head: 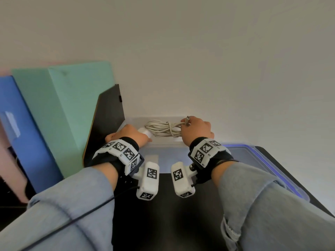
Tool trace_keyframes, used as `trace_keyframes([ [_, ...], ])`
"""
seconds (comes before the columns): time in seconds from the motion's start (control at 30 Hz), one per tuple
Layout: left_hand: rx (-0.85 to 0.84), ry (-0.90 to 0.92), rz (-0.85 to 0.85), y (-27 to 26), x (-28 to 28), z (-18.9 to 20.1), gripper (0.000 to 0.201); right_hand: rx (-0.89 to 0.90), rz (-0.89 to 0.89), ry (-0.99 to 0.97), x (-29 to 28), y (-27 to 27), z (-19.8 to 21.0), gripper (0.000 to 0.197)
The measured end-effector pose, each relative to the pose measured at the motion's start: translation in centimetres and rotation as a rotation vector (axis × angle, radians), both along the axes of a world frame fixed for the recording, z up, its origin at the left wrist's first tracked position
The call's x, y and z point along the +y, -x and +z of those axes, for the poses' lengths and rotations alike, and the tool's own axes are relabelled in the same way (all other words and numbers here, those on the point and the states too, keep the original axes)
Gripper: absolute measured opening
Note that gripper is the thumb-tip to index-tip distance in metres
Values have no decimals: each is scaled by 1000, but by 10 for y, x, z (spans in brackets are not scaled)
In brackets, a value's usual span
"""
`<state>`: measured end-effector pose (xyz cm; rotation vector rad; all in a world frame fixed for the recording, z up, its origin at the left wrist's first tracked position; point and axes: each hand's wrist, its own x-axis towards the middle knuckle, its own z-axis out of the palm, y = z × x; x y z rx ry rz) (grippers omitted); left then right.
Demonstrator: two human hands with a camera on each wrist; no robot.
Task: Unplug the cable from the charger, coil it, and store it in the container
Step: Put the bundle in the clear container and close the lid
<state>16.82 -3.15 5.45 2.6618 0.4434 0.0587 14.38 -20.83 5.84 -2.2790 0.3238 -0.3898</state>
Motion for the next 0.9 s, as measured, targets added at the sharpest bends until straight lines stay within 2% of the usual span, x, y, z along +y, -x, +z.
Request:
trace_keyframes([
  [0.13, 28, 76, -6, -1, -3, 3, 49, 51, 16, 64, 4, -1, -1, 34],
  [0.27, 61, 84, -17, -5, -4, 2, 52, 128, 24, 97, 3, 1, 2, 34],
  [0.4, 52, 84, -44, -7, -2, -2, 64, 200, 51, 82, 2, 4, 4, 40],
  [0.47, 51, 28, -41, -4, -1, -1, 57, 197, 57, 76, 2, 4, 5, 42],
  [0.6, 16, -108, -28, 1, -2, 1, 28, 180, 78, 39, 1, 2, 4, 45],
  [0.9, 76, -130, -57, 18, -7, 3, 23, 181, 122, 189, -8, 12, 8, 46],
])
